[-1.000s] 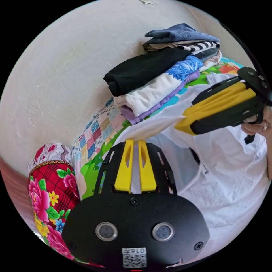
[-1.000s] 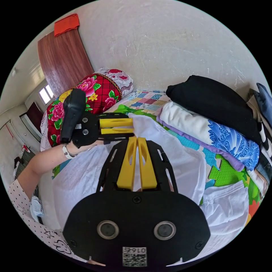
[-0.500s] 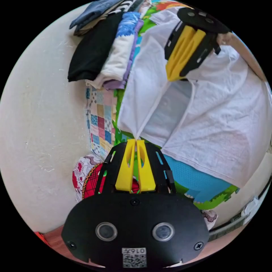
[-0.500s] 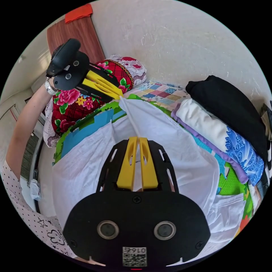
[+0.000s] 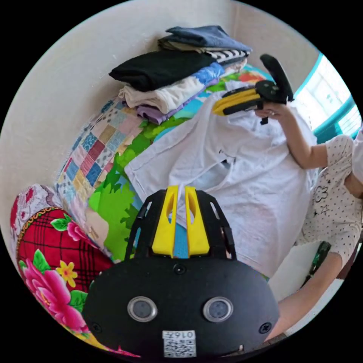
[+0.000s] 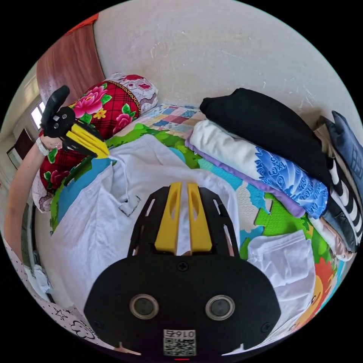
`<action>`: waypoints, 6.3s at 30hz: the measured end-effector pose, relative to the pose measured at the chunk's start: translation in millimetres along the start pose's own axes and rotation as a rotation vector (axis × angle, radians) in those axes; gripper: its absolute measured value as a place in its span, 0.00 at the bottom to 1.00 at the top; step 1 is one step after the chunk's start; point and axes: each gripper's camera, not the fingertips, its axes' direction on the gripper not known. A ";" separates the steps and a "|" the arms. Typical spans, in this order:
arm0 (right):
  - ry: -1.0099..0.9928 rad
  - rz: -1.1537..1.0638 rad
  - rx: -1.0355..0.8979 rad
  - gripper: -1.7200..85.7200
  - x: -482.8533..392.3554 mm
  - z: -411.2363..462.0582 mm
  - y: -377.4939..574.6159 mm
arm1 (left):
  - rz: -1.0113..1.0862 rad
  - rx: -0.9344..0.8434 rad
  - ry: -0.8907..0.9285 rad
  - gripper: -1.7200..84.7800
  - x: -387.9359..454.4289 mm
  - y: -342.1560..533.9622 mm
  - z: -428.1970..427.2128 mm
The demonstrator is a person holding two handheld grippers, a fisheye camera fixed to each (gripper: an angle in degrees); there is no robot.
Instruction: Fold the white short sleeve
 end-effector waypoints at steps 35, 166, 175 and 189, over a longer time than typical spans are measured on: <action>0.053 -0.002 0.085 0.07 -7.4 -65.7 75.2 | -0.917 0.693 0.441 0.01 -347.8 97.6 -81.0; 0.084 0.183 1.920 0.02 239.0 -932.3 604.7 | -0.642 0.200 -0.231 0.01 304.4 304.5 -232.4; 0.155 0.082 0.724 0.03 396.3 -779.5 383.5 | -0.779 0.223 -0.099 0.07 311.1 352.8 -255.7; 0.302 -0.120 -0.230 0.17 435.6 -264.5 98.2 | -0.756 0.509 -0.123 0.12 502.1 446.6 -292.3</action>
